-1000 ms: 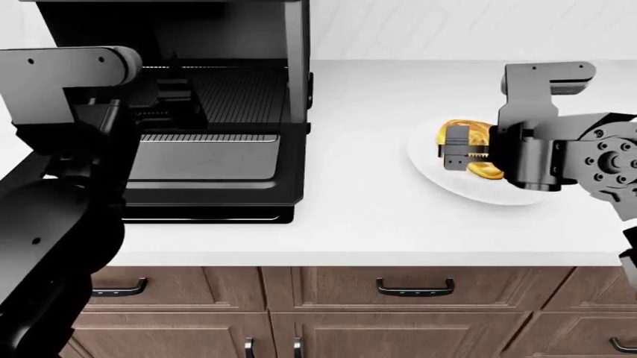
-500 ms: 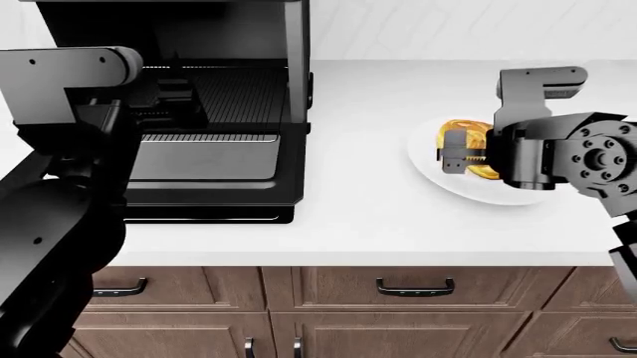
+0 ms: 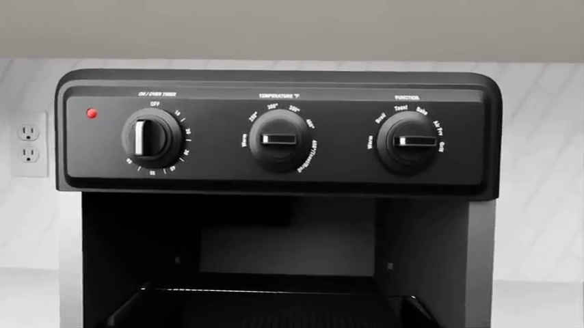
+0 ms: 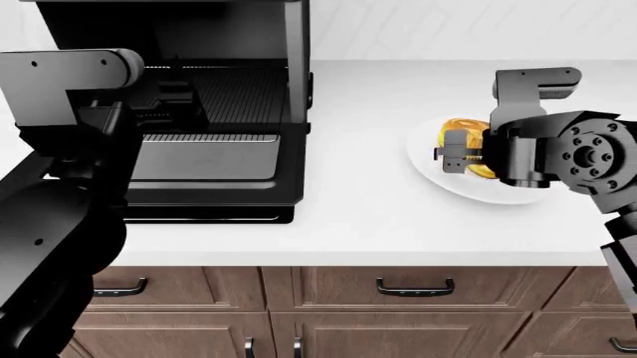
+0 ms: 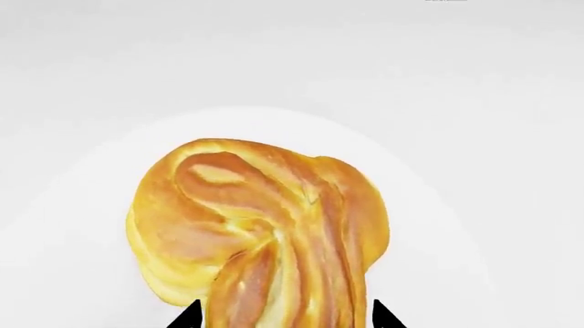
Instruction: Place the bread on the rack of the toaster oven.
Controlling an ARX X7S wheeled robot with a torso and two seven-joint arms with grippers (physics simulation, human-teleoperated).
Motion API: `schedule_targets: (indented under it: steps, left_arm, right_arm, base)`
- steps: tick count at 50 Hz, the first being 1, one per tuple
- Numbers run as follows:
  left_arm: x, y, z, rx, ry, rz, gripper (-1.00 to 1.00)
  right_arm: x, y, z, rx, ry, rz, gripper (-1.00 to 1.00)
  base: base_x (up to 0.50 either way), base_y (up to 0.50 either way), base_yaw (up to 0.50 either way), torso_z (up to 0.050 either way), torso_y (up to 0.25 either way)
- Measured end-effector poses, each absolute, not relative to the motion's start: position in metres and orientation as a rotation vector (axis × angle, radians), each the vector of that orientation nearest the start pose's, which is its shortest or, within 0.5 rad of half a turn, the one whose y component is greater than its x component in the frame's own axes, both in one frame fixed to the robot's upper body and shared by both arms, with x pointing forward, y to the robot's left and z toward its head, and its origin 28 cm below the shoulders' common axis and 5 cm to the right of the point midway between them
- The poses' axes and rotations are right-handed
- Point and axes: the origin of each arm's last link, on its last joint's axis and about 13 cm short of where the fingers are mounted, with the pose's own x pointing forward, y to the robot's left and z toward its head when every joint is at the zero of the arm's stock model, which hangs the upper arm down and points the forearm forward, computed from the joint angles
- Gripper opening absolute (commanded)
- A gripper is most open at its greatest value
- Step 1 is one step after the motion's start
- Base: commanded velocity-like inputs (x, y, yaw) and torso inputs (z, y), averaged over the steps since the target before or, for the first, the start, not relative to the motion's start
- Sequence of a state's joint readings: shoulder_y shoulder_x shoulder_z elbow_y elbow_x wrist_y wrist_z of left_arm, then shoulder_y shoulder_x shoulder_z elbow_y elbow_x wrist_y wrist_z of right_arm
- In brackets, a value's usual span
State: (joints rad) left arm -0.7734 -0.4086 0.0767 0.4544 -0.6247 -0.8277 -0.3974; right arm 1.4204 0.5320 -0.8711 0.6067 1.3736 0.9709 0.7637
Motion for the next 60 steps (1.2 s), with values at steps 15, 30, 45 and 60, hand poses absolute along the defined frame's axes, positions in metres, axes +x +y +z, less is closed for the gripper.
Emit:
schedule_targets:
  steps: [15,30,45,60]
  left_arm:
    - [0.281,0.243,0.252,-0.012,-0.309,0.025,1.00]
    - [0.280,0.242,0.253,-0.015,-0.313,0.021,1.00]
    - [0.277,0.241,0.256,-0.023,-0.321,0.013,1.00]
    - [0.275,0.240,0.258,-0.040,-0.334,0.002,1.00]
  right_arm:
    - [0.363,-0.158,0.258,-0.074,0.563,-0.285,-1.00]
    - [0.359,-0.158,0.259,-0.069,0.566,-0.285,-1.00]
    - [0.354,-0.158,0.267,-0.071,0.548,-0.286,-1.00]
    - [0.336,-0.149,0.288,-0.086,0.490,-0.251,-1.00]
  base:
    - [0.00,0.00,0.00,0.000,0.000]
    - [0.00,0.00,0.00,0.000,0.000]
    - [0.00,0.00,0.00,0.000,0.000]
    - [0.00,0.00,0.00,0.000,0.000]
